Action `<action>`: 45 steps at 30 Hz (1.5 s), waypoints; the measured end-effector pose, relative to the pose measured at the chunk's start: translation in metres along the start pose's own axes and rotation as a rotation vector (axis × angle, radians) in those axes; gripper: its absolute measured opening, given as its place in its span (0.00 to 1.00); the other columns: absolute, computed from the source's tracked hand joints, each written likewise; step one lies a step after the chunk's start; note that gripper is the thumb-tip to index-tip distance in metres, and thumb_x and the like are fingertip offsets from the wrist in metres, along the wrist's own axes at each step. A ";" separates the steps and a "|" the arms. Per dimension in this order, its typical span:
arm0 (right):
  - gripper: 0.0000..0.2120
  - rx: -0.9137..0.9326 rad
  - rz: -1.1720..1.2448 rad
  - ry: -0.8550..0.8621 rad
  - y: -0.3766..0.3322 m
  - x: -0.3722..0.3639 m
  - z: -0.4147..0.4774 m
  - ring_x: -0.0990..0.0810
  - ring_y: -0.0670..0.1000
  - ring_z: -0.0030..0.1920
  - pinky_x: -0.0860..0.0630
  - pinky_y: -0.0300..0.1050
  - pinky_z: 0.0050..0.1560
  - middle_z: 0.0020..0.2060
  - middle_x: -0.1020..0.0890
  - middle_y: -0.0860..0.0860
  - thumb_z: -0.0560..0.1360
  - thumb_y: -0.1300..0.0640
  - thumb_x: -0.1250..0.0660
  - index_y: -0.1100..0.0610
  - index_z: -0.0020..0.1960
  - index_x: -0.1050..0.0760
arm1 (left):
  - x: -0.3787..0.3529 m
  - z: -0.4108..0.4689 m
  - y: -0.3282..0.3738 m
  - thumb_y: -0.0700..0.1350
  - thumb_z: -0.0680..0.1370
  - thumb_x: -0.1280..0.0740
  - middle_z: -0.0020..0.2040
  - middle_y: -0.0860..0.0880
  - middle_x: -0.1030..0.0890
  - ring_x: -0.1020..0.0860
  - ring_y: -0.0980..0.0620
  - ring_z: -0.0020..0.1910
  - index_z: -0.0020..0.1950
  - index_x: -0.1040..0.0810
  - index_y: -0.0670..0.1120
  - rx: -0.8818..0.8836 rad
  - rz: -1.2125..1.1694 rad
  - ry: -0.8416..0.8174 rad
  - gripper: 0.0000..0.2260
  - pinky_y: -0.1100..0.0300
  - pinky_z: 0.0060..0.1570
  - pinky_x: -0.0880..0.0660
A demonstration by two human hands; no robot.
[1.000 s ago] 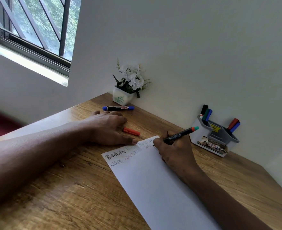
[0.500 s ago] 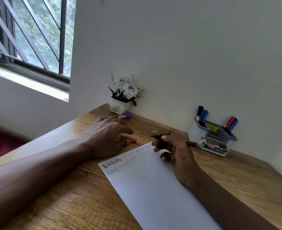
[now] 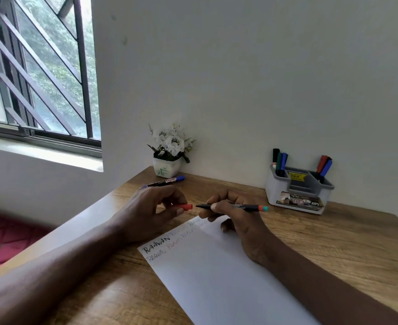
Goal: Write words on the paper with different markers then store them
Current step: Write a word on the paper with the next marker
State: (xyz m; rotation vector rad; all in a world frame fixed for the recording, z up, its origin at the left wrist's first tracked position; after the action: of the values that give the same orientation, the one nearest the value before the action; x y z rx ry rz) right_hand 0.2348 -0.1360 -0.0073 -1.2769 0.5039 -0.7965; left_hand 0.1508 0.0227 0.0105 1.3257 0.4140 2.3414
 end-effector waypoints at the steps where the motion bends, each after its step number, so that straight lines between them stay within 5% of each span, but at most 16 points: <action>1: 0.10 0.001 0.003 -0.003 -0.001 0.000 0.000 0.18 0.49 0.42 0.29 0.41 0.33 0.43 0.12 0.59 0.70 0.56 0.33 0.60 0.49 0.22 | 0.000 0.000 0.000 0.53 0.78 0.28 0.49 0.62 0.16 0.18 0.57 0.51 0.54 0.18 0.60 0.002 -0.012 0.003 0.05 0.49 0.52 0.21; 13: 0.02 0.031 -0.104 -0.072 -0.003 -0.010 -0.001 0.18 0.48 0.42 0.28 0.39 0.33 0.43 0.11 0.55 0.78 0.62 0.29 0.57 0.48 0.21 | 0.000 -0.003 0.011 0.50 0.78 0.27 0.48 0.62 0.16 0.18 0.56 0.49 0.53 0.17 0.60 -0.045 -0.069 -0.010 0.06 0.50 0.49 0.20; 19: 0.07 0.114 -0.121 -0.071 -0.013 -0.015 -0.005 0.18 0.43 0.34 0.28 0.32 0.31 0.37 0.13 0.59 0.74 0.63 0.25 0.64 0.42 0.23 | -0.006 -0.006 0.022 0.49 0.78 0.26 0.45 0.57 0.15 0.17 0.53 0.44 0.50 0.17 0.57 -0.092 -0.147 -0.035 0.04 0.51 0.44 0.19; 23: 0.11 0.194 -0.232 -0.079 -0.024 -0.022 -0.003 0.17 0.47 0.33 0.23 0.40 0.35 0.34 0.13 0.55 0.73 0.61 0.23 0.68 0.40 0.21 | -0.008 -0.008 0.016 0.47 0.77 0.25 0.42 0.53 0.14 0.17 0.53 0.38 0.49 0.17 0.54 -0.062 -0.240 -0.071 0.04 0.50 0.41 0.20; 29: 0.12 0.219 -0.188 -0.064 -0.039 -0.021 -0.004 0.19 0.42 0.29 0.27 0.32 0.30 0.33 0.14 0.60 0.73 0.64 0.23 0.72 0.42 0.21 | -0.006 -0.006 0.024 0.40 0.77 0.26 0.46 0.44 0.13 0.16 0.39 0.48 0.51 0.15 0.45 -0.052 -0.513 -0.062 0.04 0.44 0.52 0.19; 37: 0.14 0.153 -0.189 -0.054 -0.028 -0.017 0.000 0.20 0.46 0.31 0.26 0.39 0.32 0.34 0.14 0.55 0.73 0.58 0.23 0.69 0.46 0.22 | -0.009 -0.003 0.019 0.41 0.77 0.25 0.44 0.45 0.13 0.16 0.42 0.43 0.50 0.14 0.48 -0.016 -0.517 -0.065 0.04 0.48 0.46 0.19; 41: 0.10 0.092 -0.165 -0.076 -0.019 -0.014 0.001 0.20 0.53 0.33 0.26 0.45 0.33 0.36 0.14 0.58 0.78 0.57 0.29 0.64 0.50 0.22 | -0.006 0.000 0.021 0.51 0.78 0.27 0.45 0.57 0.15 0.17 0.58 0.44 0.52 0.16 0.56 -0.035 -0.225 -0.043 0.04 0.59 0.45 0.22; 45: 0.07 0.166 -0.153 0.025 -0.030 -0.001 0.001 0.18 0.56 0.35 0.24 0.46 0.35 0.37 0.14 0.60 0.81 0.58 0.33 0.62 0.52 0.21 | 0.001 0.003 -0.005 0.75 0.72 0.41 0.63 0.61 0.21 0.23 0.61 0.62 0.67 0.23 0.58 0.044 0.126 -0.078 0.31 0.56 0.60 0.24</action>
State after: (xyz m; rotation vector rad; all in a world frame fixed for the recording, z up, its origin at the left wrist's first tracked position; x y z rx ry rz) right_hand 0.2280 -0.1371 0.0222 -1.1621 0.3547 -0.9629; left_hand 0.1540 0.0279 0.0099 1.4983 0.3701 2.3853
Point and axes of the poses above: each hand's wrist, its own z-axis towards the middle knuckle, its own x-axis out of the back of the hand, y = z × x, the point moved 10 cm from there along z, towards the middle knuckle
